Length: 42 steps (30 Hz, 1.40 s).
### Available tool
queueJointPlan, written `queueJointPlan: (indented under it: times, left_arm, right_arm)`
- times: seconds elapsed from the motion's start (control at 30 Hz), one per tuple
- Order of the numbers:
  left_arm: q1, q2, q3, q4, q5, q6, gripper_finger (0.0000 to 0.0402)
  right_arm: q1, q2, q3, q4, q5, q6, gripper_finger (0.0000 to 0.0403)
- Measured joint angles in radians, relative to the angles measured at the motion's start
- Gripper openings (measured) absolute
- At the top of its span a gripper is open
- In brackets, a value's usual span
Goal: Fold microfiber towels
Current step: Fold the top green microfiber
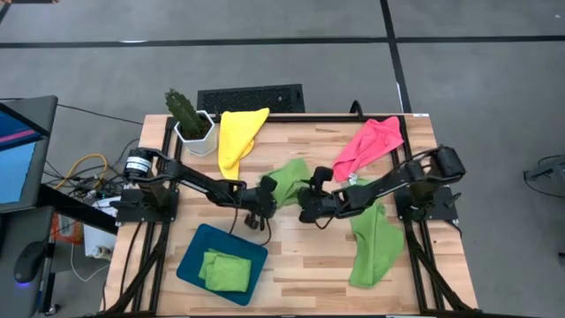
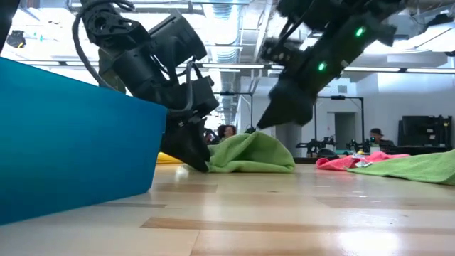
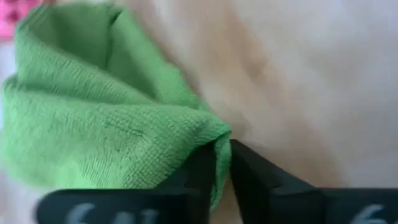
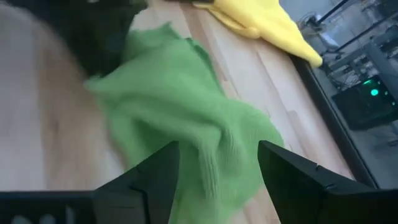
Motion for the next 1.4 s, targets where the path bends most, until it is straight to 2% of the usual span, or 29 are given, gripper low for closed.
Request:
queueJointPlan:
  times: [0.07, 0.2, 0.37, 0.5, 0.8, 0.93, 1.1, 1.17, 1.23, 1.3, 1.4]
  left_arm:
    - [0.002, 0.0, 0.0, -0.002, -0.036, -0.01, 0.001]
    - [-0.014, -0.01, 0.007, -0.024, -0.097, -0.028, 0.0003]
    - [-0.043, -0.073, 0.075, -0.09, -0.176, -0.027, 0.0002]
    - [-0.049, -0.144, 0.163, -0.203, -0.194, -0.023, 0.0002]
    - [-0.03, -0.264, 0.404, -0.44, -0.187, -0.013, 0.0001]
    - [-0.007, -0.268, 0.487, -0.564, -0.034, -0.043, 0.0001]
    - [-0.009, -0.269, 0.539, -0.641, -0.081, -0.031, 0.0]
    - [-0.011, -0.275, 0.56, -0.633, -0.08, -0.028, 0.0]
    - [-0.011, -0.277, 0.58, -0.631, -0.031, -0.033, 0.0]
    - [-0.011, -0.277, 0.588, -0.67, -0.002, -0.036, 0.0]
    - [-0.012, -0.277, 0.589, -0.728, -0.042, -0.025, 0.0]
  right_arm:
    - [0.016, -0.043, 0.0, -0.096, -0.004, 0.039, 0.0244]
    - [0.053, -0.095, -0.002, -0.254, -0.024, 0.12, 0.0244]
    - [0.099, -0.099, -0.001, -0.246, -0.025, 0.11, 0.0244]
    - [0.104, -0.098, -0.001, -0.244, -0.026, 0.101, 0.0244]
    - [0.112, -0.088, -0.001, -0.104, -0.067, 0.006, 0.0244]
    - [0.091, -0.081, -0.001, -0.072, -0.077, -0.03, 0.0244]
    - [0.075, -0.083, -0.001, -0.049, -0.081, -0.048, 0.0244]
    - [0.06, -0.075, 0.0, -0.008, -0.146, -0.073, 0.0244]
    - [0.039, -0.062, 0.002, 0.016, -0.229, -0.113, 0.0244]
    - [0.023, -0.063, 0.0, 0.009, -0.23, -0.113, 0.0244]
    - [-0.001, -0.082, -0.002, 0.012, -0.23, -0.118, 0.0244]
